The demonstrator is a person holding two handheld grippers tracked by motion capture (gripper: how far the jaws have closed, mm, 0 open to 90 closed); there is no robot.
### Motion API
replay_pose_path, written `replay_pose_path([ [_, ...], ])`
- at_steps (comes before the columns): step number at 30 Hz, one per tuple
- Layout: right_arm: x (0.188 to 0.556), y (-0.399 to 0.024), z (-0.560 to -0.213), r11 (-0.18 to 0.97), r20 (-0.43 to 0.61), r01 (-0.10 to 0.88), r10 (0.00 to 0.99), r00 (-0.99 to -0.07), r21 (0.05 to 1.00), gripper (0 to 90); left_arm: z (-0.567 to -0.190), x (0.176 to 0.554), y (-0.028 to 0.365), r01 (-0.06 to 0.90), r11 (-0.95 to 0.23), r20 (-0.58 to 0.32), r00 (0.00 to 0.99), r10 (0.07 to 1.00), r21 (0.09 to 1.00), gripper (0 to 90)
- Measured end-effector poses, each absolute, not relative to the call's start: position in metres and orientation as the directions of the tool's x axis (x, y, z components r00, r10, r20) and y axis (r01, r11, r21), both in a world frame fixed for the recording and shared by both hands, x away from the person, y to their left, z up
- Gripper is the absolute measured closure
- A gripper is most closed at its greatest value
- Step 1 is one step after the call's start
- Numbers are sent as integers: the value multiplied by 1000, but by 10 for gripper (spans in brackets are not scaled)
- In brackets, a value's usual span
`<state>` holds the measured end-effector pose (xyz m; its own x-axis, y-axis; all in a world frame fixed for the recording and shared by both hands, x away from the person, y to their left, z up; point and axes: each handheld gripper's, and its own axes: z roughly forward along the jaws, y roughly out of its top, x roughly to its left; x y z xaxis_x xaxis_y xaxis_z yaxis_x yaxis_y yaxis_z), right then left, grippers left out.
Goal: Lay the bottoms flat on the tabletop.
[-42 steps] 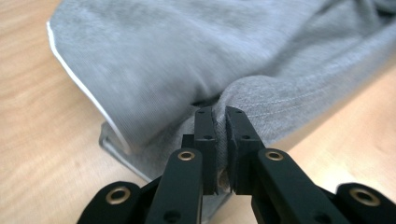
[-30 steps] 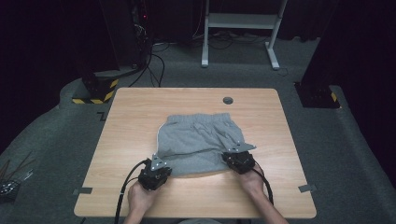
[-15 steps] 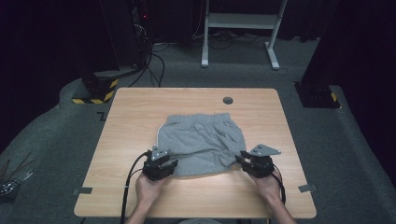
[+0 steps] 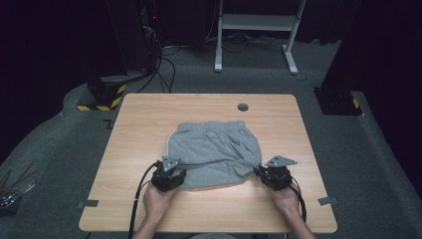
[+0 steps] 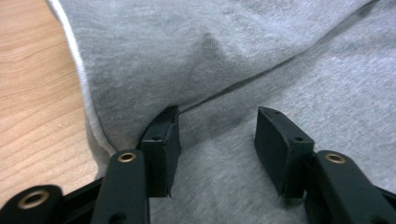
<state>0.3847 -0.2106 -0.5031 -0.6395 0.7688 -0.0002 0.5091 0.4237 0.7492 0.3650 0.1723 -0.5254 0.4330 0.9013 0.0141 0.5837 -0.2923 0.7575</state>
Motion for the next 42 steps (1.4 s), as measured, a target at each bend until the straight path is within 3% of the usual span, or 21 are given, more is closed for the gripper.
replay_pose_path([
  [19, 411, -182, -446, 448, -35, 425, 719, -694, 787, 838, -526, 365, 173, 579, -288, 11, 433, 901, 763, 474],
  [33, 456, -108, -481, 548, -20, 469, 665, -747, 693, 815, -527, 366, 174, 579, -288, 9, 436, 900, 763, 465],
  [36, 462, -99, -495, 563, 9, 508, 664, -747, 653, 775, -527, 366, 174, 579, -288, 8, 437, 899, 762, 463],
  [42, 448, -113, -480, 504, 34, 487, 670, -742, 713, 669, -526, 366, 173, 579, -290, 10, 437, 899, 762, 459],
])
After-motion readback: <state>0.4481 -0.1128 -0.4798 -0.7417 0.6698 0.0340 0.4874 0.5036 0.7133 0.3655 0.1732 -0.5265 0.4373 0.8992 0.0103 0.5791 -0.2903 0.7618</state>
